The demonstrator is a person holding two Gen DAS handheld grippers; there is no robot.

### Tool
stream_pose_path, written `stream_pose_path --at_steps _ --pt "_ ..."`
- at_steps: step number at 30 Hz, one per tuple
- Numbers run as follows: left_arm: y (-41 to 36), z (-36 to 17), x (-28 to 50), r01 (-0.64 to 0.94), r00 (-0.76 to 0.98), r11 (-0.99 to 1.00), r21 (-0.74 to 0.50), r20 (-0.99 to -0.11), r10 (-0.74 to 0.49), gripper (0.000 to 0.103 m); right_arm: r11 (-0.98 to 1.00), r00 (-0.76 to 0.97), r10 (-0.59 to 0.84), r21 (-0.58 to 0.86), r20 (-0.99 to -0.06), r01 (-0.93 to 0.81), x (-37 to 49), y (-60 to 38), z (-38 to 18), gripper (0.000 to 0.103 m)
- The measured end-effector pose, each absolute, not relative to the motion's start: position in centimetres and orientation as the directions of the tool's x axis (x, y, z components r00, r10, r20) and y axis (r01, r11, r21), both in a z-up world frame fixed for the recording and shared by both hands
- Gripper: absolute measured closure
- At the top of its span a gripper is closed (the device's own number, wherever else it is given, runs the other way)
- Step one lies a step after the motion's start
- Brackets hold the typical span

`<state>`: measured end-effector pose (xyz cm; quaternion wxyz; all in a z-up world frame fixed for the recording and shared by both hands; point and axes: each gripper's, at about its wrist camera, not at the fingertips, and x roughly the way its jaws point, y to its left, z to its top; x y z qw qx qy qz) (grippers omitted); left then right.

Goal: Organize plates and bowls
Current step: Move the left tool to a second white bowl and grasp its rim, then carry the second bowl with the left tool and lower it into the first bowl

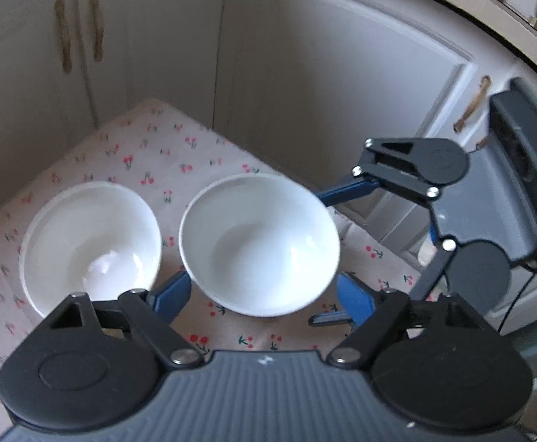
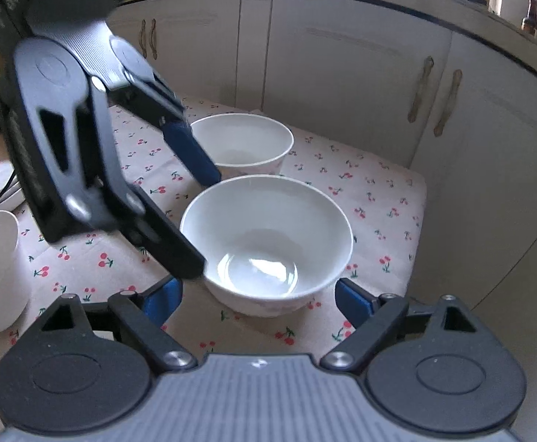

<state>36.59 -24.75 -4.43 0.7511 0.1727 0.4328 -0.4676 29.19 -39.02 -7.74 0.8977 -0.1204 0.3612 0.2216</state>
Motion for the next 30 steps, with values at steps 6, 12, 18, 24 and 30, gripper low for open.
stream_pose_path --at_steps 6,12,18,24,30 --pt "-26.3 -1.9 37.9 0.874 0.267 0.483 -0.055 -0.776 -0.572 0.024 0.884 0.651 0.322 -0.029 -0.687 -0.467 29.0 -39.6 -7.7 0.013" --pt "-29.7 -4.3 40.3 0.875 0.232 0.481 -0.047 -0.832 -0.504 0.041 0.885 0.658 0.313 -0.041 -0.685 -0.463 29.0 -38.9 -8.2 0.017" --pt "-30.2 -6.2 41.1 0.861 0.197 0.504 -0.069 -0.868 -0.456 0.041 0.895 0.68 0.277 -0.075 -0.679 -0.44 29.0 -38.2 -8.9 0.021" --pt "-30.0 -6.2 41.1 0.861 0.19 0.503 -0.075 -0.87 -0.455 0.041 0.906 0.688 0.275 -0.059 -0.672 -0.42 29.1 -38.5 -8.8 0.023" --pt "-30.1 -6.1 40.8 0.863 0.191 0.499 -0.074 -0.868 -0.459 0.04 0.912 0.685 0.269 -0.051 -0.678 -0.408 28.8 -38.3 -8.7 0.023"
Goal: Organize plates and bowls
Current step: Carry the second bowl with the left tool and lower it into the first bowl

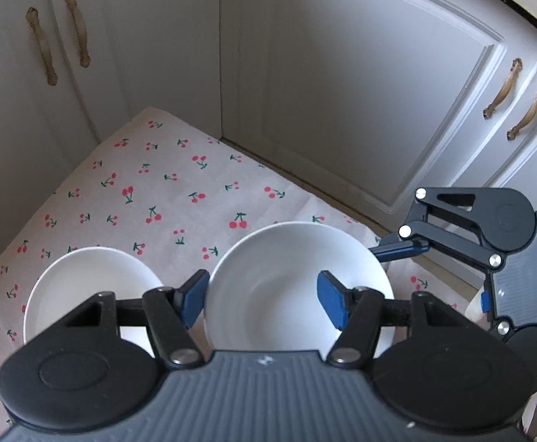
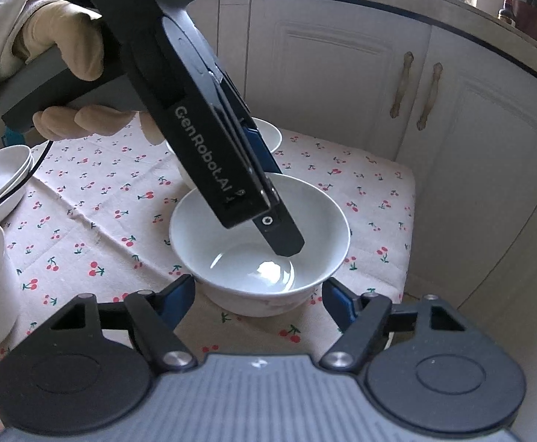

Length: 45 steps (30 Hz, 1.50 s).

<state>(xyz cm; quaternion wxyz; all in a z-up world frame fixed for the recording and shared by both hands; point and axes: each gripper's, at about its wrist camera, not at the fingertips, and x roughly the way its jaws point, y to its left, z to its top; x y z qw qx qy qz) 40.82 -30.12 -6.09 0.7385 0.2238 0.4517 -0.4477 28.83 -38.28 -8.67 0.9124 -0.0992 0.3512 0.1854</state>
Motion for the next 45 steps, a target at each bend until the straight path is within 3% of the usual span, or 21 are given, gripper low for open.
stream_pose_path --at_steps 24,45 --pt "-24.0 0.6 32.9 0.849 0.263 0.527 -0.041 -0.832 -0.489 0.037 0.891 0.694 0.326 -0.038 -0.642 -0.453 22.3 -33.8 -1.4 0.023" --pt "-15.8 1.8 25.9 0.816 0.32 0.578 -0.012 -0.823 -0.469 0.035 0.839 0.651 0.369 -0.064 -0.663 -0.541 16.2 -25.9 -0.9 0.023"
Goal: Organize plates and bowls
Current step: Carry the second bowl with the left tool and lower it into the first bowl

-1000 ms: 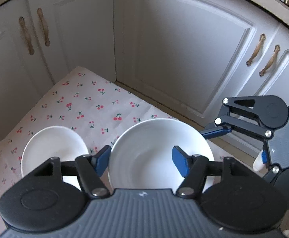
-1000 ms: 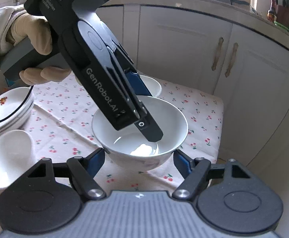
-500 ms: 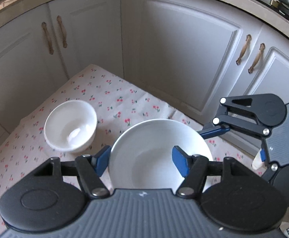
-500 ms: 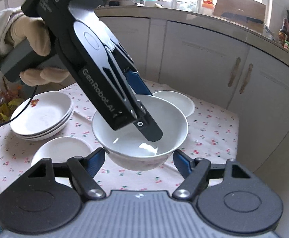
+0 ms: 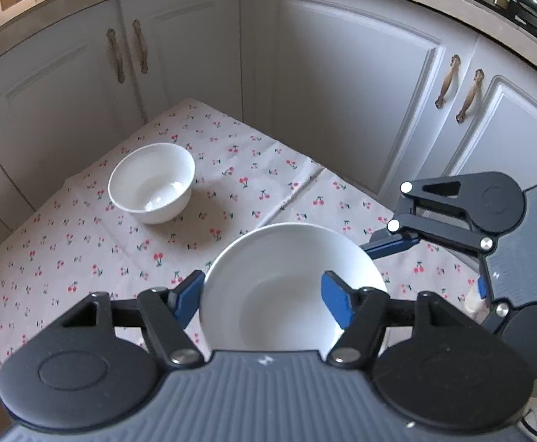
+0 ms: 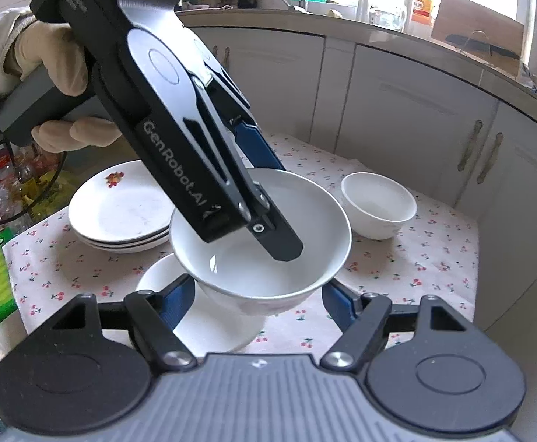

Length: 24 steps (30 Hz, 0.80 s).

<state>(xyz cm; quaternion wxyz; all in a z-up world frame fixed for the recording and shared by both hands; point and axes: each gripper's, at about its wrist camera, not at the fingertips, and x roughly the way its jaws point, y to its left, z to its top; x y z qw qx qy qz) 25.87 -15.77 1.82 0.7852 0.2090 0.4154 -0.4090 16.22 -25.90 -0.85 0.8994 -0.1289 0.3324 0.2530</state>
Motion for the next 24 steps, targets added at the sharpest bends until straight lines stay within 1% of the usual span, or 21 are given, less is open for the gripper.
stream_pose_path --at_steps 6,13,24 --pt "-14.8 0.9 24.9 0.811 0.32 0.585 -0.007 -0.832 -0.454 0.034 0.833 0.633 0.374 -0.055 -0.678 -0.551 15.9 -24.7 -1.5 0.023" --pt "-13.6 -0.6 24.8 0.797 0.3 0.603 -0.033 -0.845 -0.443 0.034 0.82 0.609 0.378 -0.054 -0.697 -0.57 15.5 -23.6 -2.3 0.023" --pt "-13.3 -1.5 24.7 0.794 0.276 0.605 -0.062 -0.85 -0.449 0.034 0.818 0.581 0.38 -0.032 -0.72 -0.575 15.4 -23.3 -3.6 0.023"
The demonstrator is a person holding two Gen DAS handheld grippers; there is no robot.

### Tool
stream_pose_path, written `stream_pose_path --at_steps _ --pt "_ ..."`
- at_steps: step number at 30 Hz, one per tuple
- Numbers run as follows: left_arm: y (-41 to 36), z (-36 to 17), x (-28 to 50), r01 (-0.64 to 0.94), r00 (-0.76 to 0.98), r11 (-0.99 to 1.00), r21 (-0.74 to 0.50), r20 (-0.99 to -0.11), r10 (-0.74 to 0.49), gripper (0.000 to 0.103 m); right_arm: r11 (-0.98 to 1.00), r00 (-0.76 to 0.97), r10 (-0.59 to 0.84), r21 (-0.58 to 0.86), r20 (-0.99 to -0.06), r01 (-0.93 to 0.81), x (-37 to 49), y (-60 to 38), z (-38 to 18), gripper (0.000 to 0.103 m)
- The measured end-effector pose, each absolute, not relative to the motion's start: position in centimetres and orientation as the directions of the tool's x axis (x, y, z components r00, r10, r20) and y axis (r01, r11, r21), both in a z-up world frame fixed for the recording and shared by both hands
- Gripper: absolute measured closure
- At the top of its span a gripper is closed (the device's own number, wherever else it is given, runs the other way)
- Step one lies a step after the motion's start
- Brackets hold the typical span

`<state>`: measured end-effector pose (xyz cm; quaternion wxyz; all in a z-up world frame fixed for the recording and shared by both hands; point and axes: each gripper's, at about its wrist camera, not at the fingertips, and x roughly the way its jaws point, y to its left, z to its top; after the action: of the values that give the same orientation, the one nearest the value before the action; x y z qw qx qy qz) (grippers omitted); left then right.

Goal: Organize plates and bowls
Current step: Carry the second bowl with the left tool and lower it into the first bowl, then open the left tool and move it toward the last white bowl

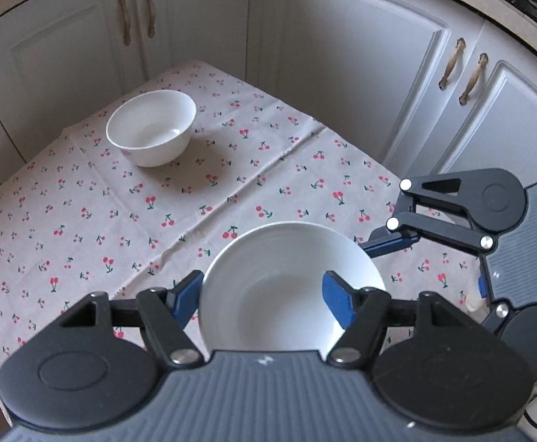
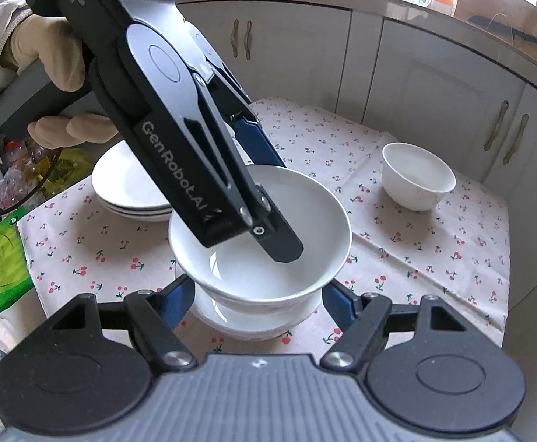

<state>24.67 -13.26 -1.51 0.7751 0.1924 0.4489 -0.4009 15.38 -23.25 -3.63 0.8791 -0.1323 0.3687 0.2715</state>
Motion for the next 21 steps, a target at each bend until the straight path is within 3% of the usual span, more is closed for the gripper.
stream_pose_path --at_steps 17,19,21 --pt "-13.2 -2.8 25.1 0.788 0.253 0.608 -0.092 -0.853 -0.457 0.034 0.816 0.556 0.381 -0.015 -0.739 -0.578 15.7 -23.2 -4.7 0.022" --pt "-13.1 -2.9 25.1 0.787 0.254 0.61 -0.095 -0.851 -0.459 0.034 0.817 0.552 0.383 -0.008 -0.741 -0.577 15.7 -23.2 -4.8 0.021" --pt "-13.1 -3.0 25.1 0.787 0.263 0.612 -0.084 -0.851 -0.455 0.034 0.818 0.558 0.383 -0.01 -0.736 -0.575 15.7 -23.3 -4.8 0.012"
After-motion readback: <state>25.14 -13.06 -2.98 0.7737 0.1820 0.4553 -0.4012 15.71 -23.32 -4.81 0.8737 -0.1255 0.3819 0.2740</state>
